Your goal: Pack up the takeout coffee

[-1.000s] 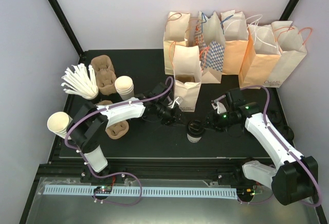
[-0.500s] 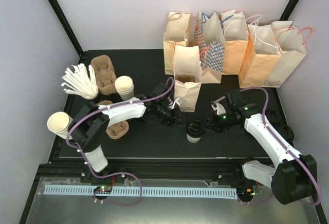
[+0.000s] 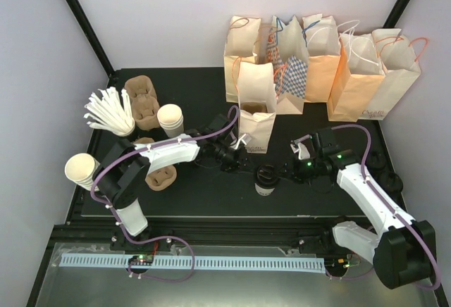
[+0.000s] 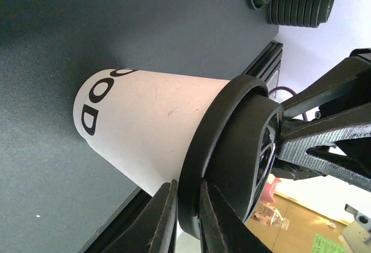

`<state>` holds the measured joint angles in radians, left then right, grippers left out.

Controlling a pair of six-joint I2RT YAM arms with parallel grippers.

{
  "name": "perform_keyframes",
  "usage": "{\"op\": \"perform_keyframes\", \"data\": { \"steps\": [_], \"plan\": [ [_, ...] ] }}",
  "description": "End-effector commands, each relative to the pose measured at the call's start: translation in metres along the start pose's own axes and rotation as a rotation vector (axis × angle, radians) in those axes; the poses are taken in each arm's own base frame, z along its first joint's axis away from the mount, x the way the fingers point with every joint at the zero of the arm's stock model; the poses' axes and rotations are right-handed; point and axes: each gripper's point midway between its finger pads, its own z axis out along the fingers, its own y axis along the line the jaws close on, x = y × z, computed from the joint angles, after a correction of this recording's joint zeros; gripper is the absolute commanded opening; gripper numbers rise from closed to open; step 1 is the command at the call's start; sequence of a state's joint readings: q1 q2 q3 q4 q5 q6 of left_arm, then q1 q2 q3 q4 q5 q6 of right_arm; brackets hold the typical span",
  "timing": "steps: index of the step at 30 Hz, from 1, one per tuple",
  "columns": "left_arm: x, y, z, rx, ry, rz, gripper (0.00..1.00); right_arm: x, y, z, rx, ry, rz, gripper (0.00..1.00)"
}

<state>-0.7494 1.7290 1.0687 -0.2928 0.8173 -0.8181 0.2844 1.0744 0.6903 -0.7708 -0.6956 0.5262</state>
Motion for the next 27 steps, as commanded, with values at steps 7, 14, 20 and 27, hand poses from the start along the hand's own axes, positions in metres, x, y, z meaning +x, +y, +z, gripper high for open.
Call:
{"op": "perform_keyframes", "data": {
  "steps": [7, 14, 20, 27],
  "plan": [
    [0.023, 0.042, 0.025, -0.087, 0.060, -0.043, 0.14, 0.052, -0.071, 0.032, 0.171, 0.137, 0.161, 0.23],
    [0.031, 0.058, 0.032, -0.111, 0.078, -0.066, 0.13, 0.064, -0.088, 0.038, 0.212, 0.157, 0.188, 0.23],
    [0.037, 0.069, 0.036, -0.127, 0.084, -0.082, 0.13, 0.071, -0.098, 0.039, 0.239, 0.171, 0.197, 0.23],
    [0.025, 0.052, 0.028, -0.134, 0.055, -0.043, 0.12, 0.054, -0.070, 0.026, 0.181, 0.127, 0.120, 0.24]
  ]
}}
